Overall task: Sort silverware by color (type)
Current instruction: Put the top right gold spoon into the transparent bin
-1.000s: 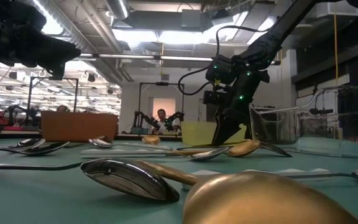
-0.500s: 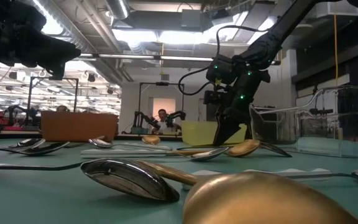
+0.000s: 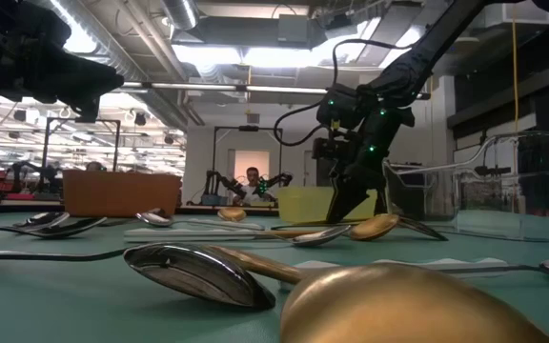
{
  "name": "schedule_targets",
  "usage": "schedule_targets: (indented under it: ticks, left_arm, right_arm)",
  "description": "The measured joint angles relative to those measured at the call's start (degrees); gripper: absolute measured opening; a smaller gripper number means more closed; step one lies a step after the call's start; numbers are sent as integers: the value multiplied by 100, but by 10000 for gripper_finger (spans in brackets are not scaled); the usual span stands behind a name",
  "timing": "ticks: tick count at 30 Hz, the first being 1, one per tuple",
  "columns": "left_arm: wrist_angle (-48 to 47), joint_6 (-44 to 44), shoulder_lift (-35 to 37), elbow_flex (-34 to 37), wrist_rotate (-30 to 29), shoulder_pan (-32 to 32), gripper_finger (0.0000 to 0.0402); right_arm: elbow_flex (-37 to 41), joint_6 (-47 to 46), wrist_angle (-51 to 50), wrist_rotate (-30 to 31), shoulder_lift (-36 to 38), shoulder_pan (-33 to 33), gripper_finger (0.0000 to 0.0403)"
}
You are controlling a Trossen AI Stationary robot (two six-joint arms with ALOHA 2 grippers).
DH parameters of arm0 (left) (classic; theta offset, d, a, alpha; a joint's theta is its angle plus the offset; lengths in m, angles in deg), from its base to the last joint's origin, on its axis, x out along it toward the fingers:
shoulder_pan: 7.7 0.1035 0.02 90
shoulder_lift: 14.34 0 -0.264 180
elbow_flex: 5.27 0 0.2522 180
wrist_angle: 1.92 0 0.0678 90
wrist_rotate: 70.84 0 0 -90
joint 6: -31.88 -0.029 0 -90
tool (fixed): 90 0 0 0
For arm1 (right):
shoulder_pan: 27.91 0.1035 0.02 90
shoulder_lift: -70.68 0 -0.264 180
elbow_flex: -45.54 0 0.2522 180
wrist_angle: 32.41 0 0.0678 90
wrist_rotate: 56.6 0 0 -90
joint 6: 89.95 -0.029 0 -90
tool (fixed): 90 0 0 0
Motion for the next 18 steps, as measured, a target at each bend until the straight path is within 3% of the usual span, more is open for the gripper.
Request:
schedule_targets:
  ticks: [18]
  left_arm:
    - [0, 0, 0, 0, -1, -1, 82]
  right_arm:
    - [17, -24, -22, 140, 171, -2, 7]
